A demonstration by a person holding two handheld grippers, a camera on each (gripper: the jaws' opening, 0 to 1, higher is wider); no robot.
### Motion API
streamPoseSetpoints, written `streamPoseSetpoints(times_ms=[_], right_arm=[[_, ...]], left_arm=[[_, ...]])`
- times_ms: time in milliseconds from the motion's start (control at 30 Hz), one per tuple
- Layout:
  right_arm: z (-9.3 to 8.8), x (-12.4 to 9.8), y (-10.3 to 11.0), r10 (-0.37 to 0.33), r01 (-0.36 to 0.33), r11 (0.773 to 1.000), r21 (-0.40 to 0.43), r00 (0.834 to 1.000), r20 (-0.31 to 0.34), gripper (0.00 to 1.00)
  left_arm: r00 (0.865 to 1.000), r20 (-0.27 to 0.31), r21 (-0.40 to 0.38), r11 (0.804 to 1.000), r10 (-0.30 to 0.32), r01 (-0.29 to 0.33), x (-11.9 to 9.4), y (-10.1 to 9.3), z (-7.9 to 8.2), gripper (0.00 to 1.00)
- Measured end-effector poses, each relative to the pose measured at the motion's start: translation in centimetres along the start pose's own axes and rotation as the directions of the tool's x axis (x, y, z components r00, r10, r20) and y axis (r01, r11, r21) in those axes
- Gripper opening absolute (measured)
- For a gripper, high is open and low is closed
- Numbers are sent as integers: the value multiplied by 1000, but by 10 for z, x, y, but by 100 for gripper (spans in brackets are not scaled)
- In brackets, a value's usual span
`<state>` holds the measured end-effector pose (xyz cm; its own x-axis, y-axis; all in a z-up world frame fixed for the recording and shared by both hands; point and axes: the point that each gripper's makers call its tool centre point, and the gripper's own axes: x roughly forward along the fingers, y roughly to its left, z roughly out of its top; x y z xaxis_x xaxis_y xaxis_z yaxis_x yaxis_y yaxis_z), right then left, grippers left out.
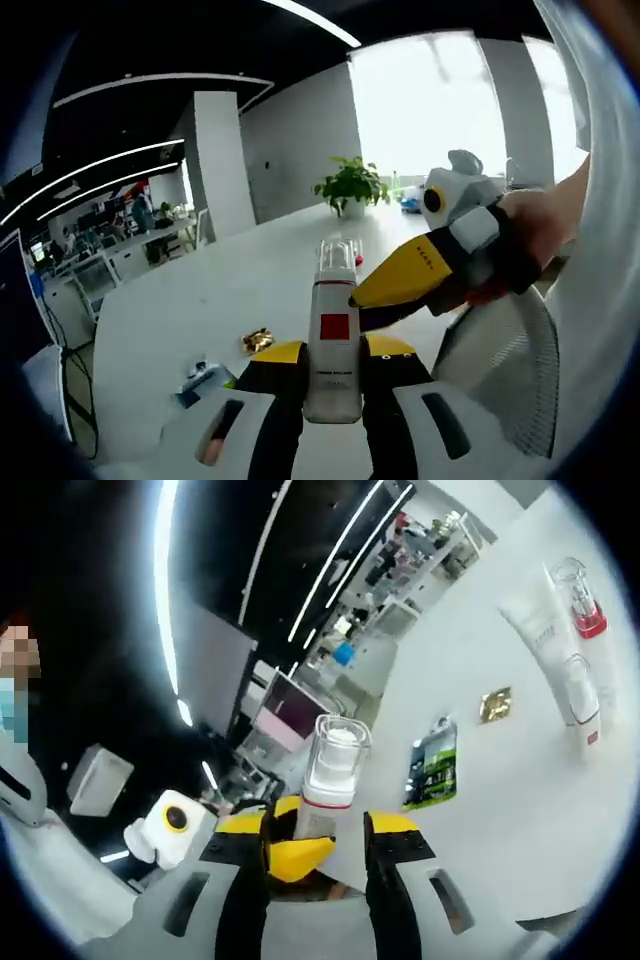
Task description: Arrange the skincare products in the storage area until every visible bottle or jar stands upright without overlapping.
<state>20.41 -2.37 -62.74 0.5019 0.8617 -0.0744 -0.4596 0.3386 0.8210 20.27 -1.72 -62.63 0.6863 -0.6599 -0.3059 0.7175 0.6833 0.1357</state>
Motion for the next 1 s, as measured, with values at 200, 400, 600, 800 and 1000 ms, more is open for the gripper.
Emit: streamPoseSetpoints(times_ms=[200, 400, 600, 800, 1000], right_arm=[[-10, 6, 1, -16, 13, 998, 60, 999, 49, 27], [-13, 4, 4, -43, 37, 997, 63, 995, 87, 21], [-13, -4, 5, -46, 41, 998, 55, 994, 97, 19], [-13, -12, 10, -27, 32, 997, -76, 998, 64, 19], [-9, -22, 3, -50, 54, 970, -239, 998, 21, 18]], left_arm=[[1000, 13, 1, 1000, 19, -19, -2, -6, 6, 22], [999, 14, -7, 999, 33, -32, -6, -7, 4, 22], [999, 31, -17, 1000, 15, -14, -7, -14, 5, 22], [999, 38, -31, 999, -20, 21, -6, -23, 5, 22], [996, 45, -65, 995, -71, 74, -3, -31, 6, 22]])
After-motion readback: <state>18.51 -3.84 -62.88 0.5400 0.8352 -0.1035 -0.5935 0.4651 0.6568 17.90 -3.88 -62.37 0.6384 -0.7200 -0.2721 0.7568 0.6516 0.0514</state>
